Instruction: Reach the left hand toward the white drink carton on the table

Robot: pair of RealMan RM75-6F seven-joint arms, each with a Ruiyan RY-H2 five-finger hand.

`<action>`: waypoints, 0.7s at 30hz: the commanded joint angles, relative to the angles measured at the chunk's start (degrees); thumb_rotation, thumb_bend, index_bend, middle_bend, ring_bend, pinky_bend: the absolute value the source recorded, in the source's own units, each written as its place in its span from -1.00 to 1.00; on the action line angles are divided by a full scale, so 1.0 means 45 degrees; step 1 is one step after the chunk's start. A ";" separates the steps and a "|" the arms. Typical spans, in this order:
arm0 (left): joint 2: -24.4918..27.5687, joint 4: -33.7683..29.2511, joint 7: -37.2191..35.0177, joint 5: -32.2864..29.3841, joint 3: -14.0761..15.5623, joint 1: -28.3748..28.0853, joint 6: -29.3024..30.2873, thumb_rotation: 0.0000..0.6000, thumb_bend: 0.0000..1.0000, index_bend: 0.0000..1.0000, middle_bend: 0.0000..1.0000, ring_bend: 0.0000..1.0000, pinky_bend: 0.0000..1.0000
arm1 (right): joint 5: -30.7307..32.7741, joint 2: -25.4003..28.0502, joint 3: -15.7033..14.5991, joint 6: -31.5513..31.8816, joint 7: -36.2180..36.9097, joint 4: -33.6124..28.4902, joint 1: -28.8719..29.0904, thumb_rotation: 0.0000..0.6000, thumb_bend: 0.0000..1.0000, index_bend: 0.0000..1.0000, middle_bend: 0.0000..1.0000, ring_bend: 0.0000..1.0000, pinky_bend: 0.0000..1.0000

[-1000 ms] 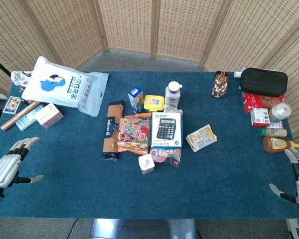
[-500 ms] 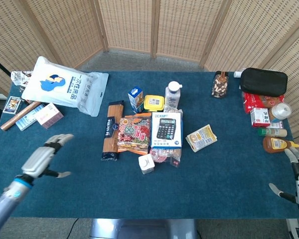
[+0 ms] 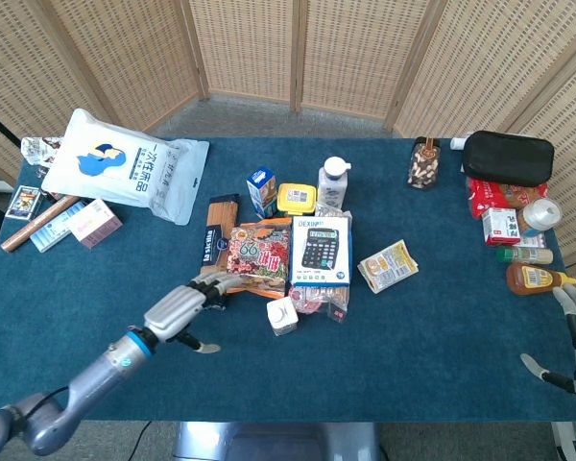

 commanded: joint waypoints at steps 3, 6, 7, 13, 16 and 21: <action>-0.0995 0.0117 0.0796 -0.0804 -0.0303 -0.0509 -0.0277 1.00 -0.95 -1.00 -1.00 -1.00 -1.00 | 0.0034 0.0029 0.0016 -0.0010 0.0085 0.0010 -0.0002 1.00 -1.00 -1.00 -1.00 -1.00 -0.99; -0.1366 0.0197 0.1084 -0.1061 -0.0352 -0.0697 -0.0367 1.00 -0.96 -1.00 -1.00 -1.00 -1.00 | 0.0042 0.0059 0.0022 -0.0013 0.0154 0.0005 -0.0003 1.00 -1.00 -1.00 -1.00 -1.00 -0.99; -0.1468 0.0240 0.1170 -0.1136 -0.0378 -0.0746 -0.0370 1.00 -0.96 -1.00 -1.00 -1.00 -1.00 | 0.0042 0.0066 0.0023 -0.0006 0.0170 0.0008 -0.0007 1.00 -1.00 -1.00 -1.00 -1.00 -0.99; -0.2113 0.0634 0.1447 -0.1678 -0.0646 -0.1030 -0.0302 1.00 -0.96 -1.00 -1.00 -1.00 -1.00 | 0.0032 0.0111 0.0028 0.0035 0.0322 0.0018 -0.0027 1.00 -1.00 -1.00 -1.00 -1.00 -0.99; -0.2482 0.0899 0.1323 -0.1882 -0.0734 -0.1215 -0.0439 1.00 -0.96 -1.00 -1.00 -1.00 -1.00 | 0.0047 0.0129 0.0025 0.0018 0.0395 0.0016 -0.0030 1.00 -1.00 -1.00 -1.00 -1.00 -0.99; -0.3606 0.1696 0.0985 -0.1855 -0.0929 -0.1364 0.0015 1.00 -0.96 -0.87 -1.00 -1.00 -0.80 | 0.0100 0.0147 0.0049 0.0013 0.0479 0.0050 -0.0038 1.00 -1.00 -1.00 -1.00 -1.00 -0.99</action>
